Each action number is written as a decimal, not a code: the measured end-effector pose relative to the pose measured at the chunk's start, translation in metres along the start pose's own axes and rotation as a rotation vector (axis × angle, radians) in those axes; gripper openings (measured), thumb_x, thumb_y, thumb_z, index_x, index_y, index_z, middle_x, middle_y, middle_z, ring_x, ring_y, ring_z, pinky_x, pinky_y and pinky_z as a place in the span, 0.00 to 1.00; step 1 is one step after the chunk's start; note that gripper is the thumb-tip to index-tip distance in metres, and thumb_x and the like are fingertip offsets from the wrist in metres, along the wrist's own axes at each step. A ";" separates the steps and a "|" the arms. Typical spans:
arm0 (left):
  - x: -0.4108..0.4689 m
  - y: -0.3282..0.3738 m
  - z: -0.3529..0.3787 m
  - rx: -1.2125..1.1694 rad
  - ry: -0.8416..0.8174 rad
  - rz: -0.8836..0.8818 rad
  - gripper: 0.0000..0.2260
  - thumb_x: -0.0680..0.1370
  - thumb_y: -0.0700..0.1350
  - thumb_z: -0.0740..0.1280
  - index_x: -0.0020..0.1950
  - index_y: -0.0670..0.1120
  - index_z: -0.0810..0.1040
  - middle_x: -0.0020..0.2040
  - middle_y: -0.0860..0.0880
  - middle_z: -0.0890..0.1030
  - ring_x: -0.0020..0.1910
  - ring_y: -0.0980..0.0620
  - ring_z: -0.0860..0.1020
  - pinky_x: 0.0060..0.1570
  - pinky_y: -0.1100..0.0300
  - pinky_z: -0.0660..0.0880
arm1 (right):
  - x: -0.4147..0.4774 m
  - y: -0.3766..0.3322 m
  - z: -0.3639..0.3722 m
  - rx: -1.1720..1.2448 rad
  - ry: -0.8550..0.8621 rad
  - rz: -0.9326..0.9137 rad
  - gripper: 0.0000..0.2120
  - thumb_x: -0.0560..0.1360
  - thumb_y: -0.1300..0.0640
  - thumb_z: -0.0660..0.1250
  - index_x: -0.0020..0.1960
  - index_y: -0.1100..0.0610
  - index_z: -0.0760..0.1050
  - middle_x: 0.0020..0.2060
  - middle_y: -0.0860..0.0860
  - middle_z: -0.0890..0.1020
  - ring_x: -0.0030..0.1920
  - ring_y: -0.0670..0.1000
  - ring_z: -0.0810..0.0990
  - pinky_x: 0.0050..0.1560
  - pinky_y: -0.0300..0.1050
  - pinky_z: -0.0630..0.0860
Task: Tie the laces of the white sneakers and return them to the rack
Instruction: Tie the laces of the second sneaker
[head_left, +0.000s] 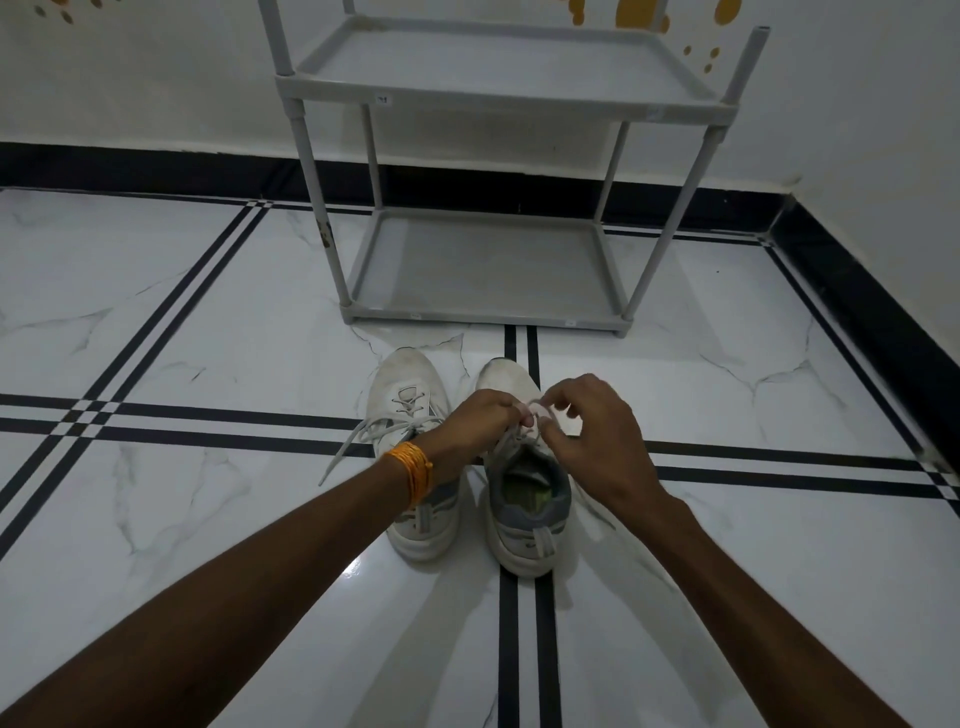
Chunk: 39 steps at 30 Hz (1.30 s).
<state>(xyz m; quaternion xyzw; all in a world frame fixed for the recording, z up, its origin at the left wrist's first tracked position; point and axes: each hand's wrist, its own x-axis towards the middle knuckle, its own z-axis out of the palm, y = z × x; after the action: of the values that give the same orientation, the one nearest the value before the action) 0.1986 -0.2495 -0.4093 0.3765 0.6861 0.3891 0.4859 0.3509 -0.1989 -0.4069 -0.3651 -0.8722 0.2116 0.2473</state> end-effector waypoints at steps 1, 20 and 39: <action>0.001 -0.002 0.000 0.017 0.001 0.008 0.11 0.80 0.44 0.61 0.46 0.43 0.82 0.47 0.42 0.82 0.50 0.43 0.80 0.52 0.50 0.78 | 0.001 -0.003 0.000 -0.004 -0.031 -0.001 0.08 0.73 0.52 0.71 0.49 0.55 0.77 0.45 0.51 0.80 0.44 0.48 0.75 0.44 0.33 0.68; 0.007 -0.031 -0.026 0.963 0.327 0.240 0.06 0.74 0.38 0.67 0.47 0.39 0.83 0.44 0.39 0.85 0.44 0.41 0.82 0.46 0.52 0.79 | -0.020 0.041 -0.005 -0.235 -0.314 0.211 0.07 0.75 0.56 0.65 0.39 0.57 0.71 0.34 0.53 0.80 0.35 0.53 0.75 0.34 0.45 0.67; 0.012 -0.028 -0.029 0.686 0.342 0.280 0.05 0.73 0.44 0.73 0.43 0.42 0.86 0.38 0.44 0.86 0.36 0.48 0.83 0.48 0.54 0.81 | -0.012 0.039 0.009 -0.042 -0.109 0.265 0.05 0.78 0.62 0.61 0.43 0.60 0.68 0.30 0.53 0.75 0.29 0.51 0.71 0.29 0.44 0.66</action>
<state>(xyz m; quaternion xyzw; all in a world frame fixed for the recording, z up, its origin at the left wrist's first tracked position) 0.1640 -0.2557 -0.4323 0.5363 0.7891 0.2572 0.1533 0.3734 -0.1844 -0.4391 -0.4700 -0.8329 0.2435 0.1617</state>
